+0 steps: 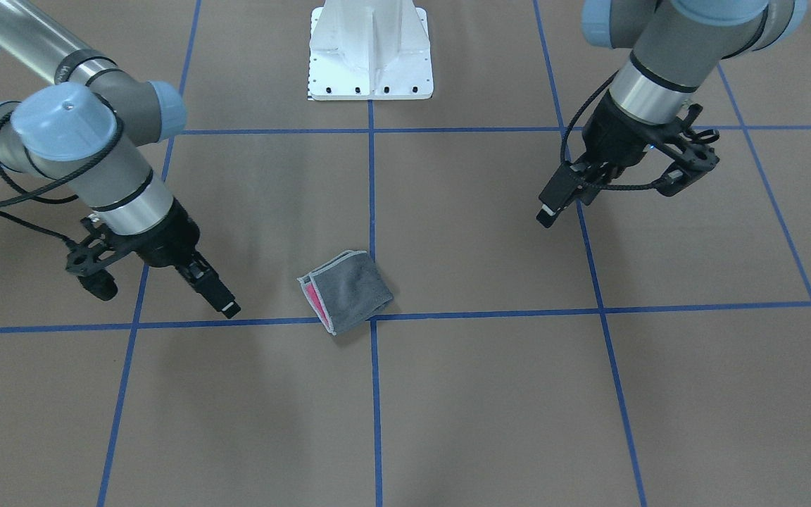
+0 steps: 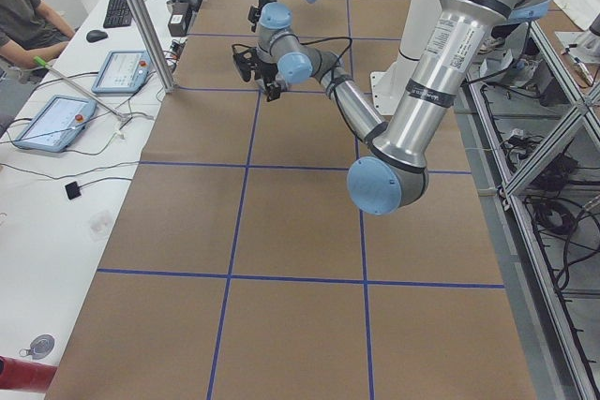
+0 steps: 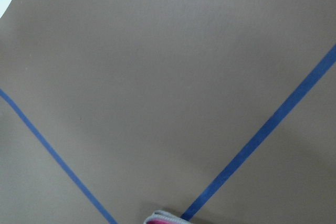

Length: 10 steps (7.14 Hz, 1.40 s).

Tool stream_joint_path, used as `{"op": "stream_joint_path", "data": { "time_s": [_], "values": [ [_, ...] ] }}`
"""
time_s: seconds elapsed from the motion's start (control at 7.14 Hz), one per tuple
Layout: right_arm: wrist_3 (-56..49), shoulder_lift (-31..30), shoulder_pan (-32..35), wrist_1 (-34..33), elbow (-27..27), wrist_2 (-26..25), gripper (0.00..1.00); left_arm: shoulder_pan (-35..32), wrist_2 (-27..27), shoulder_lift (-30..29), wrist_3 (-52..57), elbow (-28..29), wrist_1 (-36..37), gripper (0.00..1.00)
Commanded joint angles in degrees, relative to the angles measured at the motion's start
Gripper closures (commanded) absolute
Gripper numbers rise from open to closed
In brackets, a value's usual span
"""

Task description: Fold towel twice with both arms

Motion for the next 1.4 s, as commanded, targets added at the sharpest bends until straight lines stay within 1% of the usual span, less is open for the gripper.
{"op": "stream_joint_path", "data": {
  "time_s": [0.0,0.14,0.28,0.42,0.7,0.84,0.98,1.12,1.26],
  "values": [
    [-14.61,-8.82,4.79,-0.05,4.09,3.57,0.00,-3.08,-0.02,12.46,21.11,-5.03,0.18,0.00],
    [-22.17,-12.78,7.77,-0.05,5.59,5.75,0.00,-5.54,-0.02,16.77,32.34,-5.48,0.18,0.00],
    [-31.12,-16.56,12.50,-0.05,6.57,9.60,0.00,-8.00,0.07,20.99,43.67,-5.92,0.18,0.00],
    [-40.25,-19.81,16.55,-0.14,7.10,13.82,0.00,-9.76,-0.01,23.65,52.49,-5.83,0.09,0.00],
    [-57.22,-24.92,22.97,-0.23,6.93,18.24,0.00,-12.66,-0.28,27.70,63.93,-5.75,0.09,0.00],
    [-65.49,-27.29,25.09,-0.32,6.75,19.91,0.00,-14.07,-1.06,29.11,68.18,-5.57,0.09,0.00],
    [-70.70,-27.93,25.98,-2.23,6.58,20.19,0.00,-16.43,-4.72,29.21,70.57,-4.61,0.18,0.00],
    [-79.37,-27.85,28.78,-7.30,6.66,20.36,0.00,-18.89,-9.20,29.21,73.03,-3.12,0.01,0.00],
    [-86.07,-27.32,30.89,-13.61,7.27,20.28,0.00,-20.40,-9.85,29.30,74.36,-2.50,0.18,0.00]
  ]
}}
